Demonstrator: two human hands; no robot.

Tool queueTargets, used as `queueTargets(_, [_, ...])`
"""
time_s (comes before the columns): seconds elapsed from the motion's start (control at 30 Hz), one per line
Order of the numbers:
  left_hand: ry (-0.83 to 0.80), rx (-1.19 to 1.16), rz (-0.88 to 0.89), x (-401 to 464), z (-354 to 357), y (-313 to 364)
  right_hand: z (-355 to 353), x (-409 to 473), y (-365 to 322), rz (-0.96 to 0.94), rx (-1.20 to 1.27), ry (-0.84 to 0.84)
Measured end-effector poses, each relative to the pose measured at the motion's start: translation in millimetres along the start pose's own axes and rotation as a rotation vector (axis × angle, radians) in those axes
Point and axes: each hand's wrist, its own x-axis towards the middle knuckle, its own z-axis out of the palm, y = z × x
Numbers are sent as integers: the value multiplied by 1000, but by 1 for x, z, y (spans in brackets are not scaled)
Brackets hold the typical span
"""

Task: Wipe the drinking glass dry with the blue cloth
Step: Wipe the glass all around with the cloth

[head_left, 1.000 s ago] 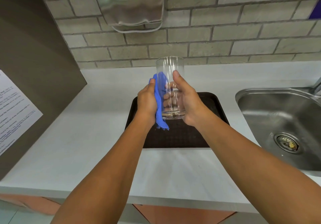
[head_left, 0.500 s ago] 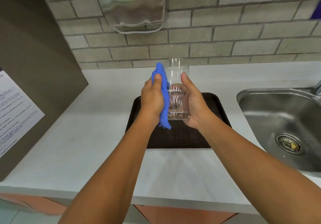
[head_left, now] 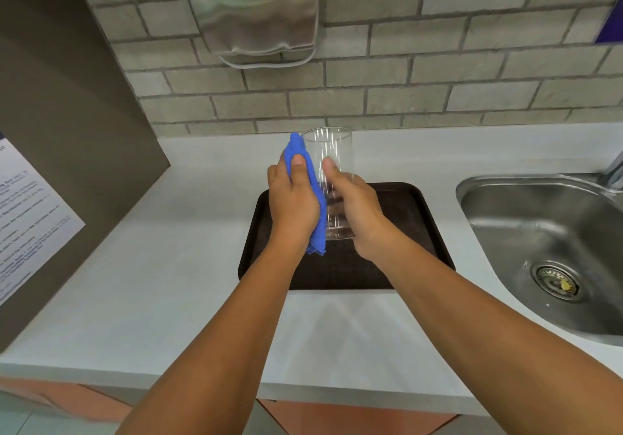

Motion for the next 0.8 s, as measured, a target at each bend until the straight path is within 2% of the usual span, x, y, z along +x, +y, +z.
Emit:
queueTargets(0.13, [-36, 152, 256, -7, 2, -2, 3, -2, 3, -63, 91, 9])
queueTargets(0.23, [-64, 118, 268, 1, -3, 0, 3, -2, 0, -83, 139, -5])
queueTargets(0.3, [-97, -59, 51, 10, -10, -1, 3, -1, -6, -53, 185, -68])
queueTargets(0.37, [-206, -296, -264, 15, -17, -2, 4, 0, -11, -14, 229, -126])
queueTargets(0.4, [-250, -369, -357, 17, -20, -5, 5, 1, -11, -2, 240, -143])
queueTargets(0.47, [-281, -358, -425, 22, -20, -10, 7, 4, -5, 18, 282, -174])
queueTargets(0.57, [-228, -325, -517, 26, -23, -15, 9, 10, 8, 49, 343, -182])
queueTargets(0.67, [-219, -511, -611, 33, -38, -28, 7, 23, 17, 20, 328, -110])
queueTargets(0.8, [-284, -659, -680, 36, -65, -48, -5, 47, 33, -89, 75, 5])
